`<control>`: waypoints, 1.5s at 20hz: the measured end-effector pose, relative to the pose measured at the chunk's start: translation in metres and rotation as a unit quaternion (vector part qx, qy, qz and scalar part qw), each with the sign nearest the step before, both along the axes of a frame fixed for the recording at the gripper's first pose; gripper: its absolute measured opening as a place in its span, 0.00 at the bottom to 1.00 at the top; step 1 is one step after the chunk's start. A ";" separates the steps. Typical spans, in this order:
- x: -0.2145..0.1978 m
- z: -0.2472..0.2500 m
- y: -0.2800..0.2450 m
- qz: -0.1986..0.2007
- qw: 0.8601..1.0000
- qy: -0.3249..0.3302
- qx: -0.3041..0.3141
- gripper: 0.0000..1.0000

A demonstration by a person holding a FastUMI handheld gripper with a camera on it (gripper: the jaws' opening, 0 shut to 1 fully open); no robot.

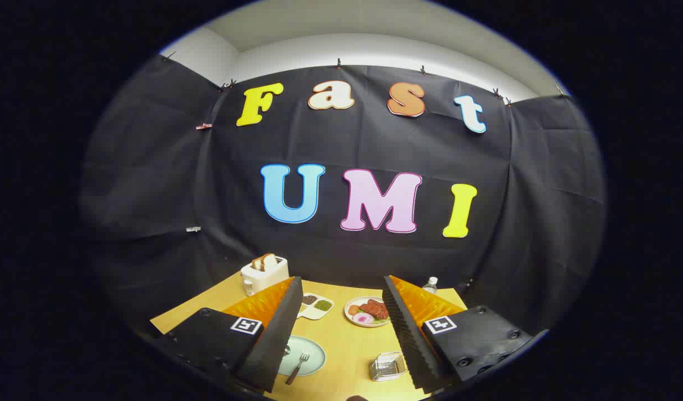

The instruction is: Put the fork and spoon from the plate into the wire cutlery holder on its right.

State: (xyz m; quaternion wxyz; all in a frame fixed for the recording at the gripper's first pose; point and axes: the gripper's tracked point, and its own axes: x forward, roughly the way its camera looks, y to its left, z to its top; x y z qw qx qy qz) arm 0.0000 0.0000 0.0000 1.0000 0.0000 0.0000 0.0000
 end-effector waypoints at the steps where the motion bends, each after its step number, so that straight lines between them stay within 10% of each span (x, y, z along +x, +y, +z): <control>1: 0.000 -0.003 0.001 0.000 1.000 0.002 -0.003 0.90; 22: 0.016 -0.086 0.027 0.005 0.994 0.104 0.015 0.90; 30: 0.039 -0.183 0.081 0.049 0.964 0.263 0.015 0.91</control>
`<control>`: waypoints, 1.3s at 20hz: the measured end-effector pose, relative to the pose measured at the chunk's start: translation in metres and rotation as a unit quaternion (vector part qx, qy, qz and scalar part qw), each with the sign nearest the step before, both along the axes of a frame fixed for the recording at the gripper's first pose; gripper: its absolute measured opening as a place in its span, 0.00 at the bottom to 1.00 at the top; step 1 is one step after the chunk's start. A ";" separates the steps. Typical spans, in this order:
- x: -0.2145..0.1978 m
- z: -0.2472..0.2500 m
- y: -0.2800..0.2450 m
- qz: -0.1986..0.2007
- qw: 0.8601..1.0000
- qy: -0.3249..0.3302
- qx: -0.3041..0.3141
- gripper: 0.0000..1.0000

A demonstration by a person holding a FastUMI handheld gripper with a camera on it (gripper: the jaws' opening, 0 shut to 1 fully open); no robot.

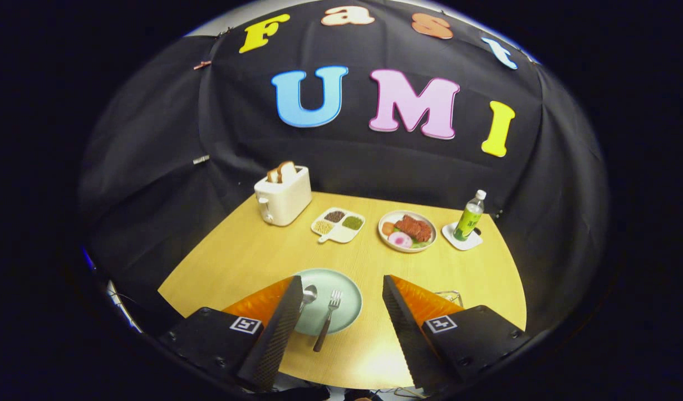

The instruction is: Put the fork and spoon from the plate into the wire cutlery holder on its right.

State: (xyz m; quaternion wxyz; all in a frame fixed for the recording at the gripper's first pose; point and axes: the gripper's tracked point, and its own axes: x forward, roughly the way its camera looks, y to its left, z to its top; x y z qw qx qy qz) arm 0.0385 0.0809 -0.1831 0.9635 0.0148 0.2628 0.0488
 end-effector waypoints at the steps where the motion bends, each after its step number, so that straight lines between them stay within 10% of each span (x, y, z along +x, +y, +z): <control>1: 0.002 -0.015 0.003 0.006 1.000 0.021 -0.006 0.90; 13: 0.013 -0.177 0.033 0.030 0.963 0.261 -0.062 0.71; 25: 0.022 -0.233 0.031 0.037 0.935 0.341 -0.087 0.56; 26: 0.021 -0.236 0.030 0.038 0.932 0.351 -0.087 0.43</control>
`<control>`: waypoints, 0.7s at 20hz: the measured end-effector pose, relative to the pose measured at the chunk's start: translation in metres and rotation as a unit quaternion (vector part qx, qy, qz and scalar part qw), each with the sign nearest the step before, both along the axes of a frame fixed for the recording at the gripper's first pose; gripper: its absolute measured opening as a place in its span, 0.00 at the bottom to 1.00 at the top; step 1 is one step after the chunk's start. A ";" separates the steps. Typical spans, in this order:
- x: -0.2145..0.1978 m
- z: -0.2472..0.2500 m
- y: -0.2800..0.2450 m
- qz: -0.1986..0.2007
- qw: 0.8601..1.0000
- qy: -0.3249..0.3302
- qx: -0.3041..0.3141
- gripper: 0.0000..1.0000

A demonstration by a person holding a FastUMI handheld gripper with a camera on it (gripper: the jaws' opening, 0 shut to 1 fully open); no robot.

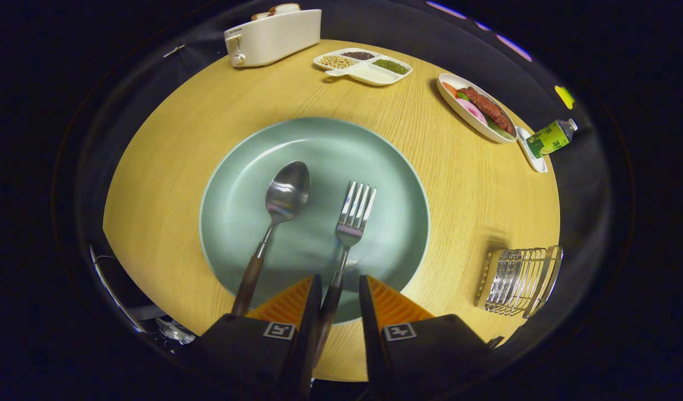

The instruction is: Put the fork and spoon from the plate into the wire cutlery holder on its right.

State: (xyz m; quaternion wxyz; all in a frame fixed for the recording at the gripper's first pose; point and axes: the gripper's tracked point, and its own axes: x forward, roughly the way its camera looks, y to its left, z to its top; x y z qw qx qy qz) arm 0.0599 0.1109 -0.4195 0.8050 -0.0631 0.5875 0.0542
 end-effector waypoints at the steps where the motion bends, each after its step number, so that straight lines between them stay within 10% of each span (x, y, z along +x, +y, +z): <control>1: -0.001 -0.002 0.001 -0.002 1.000 0.007 0.006 0.36; 8: 0.005 -0.001 0.004 -0.012 0.999 0.028 0.045 0.11; 14: 0.003 0.014 -0.001 -0.024 0.995 0.026 0.090 0.10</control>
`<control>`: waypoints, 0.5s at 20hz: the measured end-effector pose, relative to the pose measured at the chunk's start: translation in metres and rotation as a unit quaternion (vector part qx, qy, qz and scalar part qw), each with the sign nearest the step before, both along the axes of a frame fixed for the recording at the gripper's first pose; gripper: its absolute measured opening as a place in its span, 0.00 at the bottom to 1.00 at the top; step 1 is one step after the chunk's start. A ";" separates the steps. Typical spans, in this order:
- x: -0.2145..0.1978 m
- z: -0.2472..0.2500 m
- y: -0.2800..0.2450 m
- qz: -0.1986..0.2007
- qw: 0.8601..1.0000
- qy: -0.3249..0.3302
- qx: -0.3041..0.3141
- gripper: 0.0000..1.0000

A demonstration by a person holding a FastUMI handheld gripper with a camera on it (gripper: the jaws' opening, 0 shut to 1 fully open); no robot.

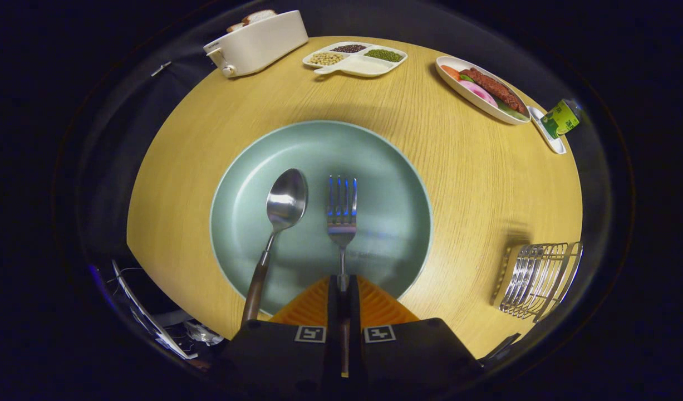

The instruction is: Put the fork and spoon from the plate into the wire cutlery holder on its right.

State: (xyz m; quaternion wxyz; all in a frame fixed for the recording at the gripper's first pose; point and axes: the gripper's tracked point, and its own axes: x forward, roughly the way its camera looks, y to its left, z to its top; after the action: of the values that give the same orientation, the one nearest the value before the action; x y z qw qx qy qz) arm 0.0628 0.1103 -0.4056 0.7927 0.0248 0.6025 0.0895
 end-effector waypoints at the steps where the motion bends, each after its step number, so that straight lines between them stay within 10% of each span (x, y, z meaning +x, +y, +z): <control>1: -0.001 0.005 -0.001 -0.006 1.000 -0.002 0.008 0.10; 10: -0.025 0.100 -0.062 0.016 0.998 -0.046 0.039 0.10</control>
State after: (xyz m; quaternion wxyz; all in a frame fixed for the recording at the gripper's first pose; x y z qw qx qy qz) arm 0.0373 0.0485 -0.3056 0.8166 0.0414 0.5617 0.1266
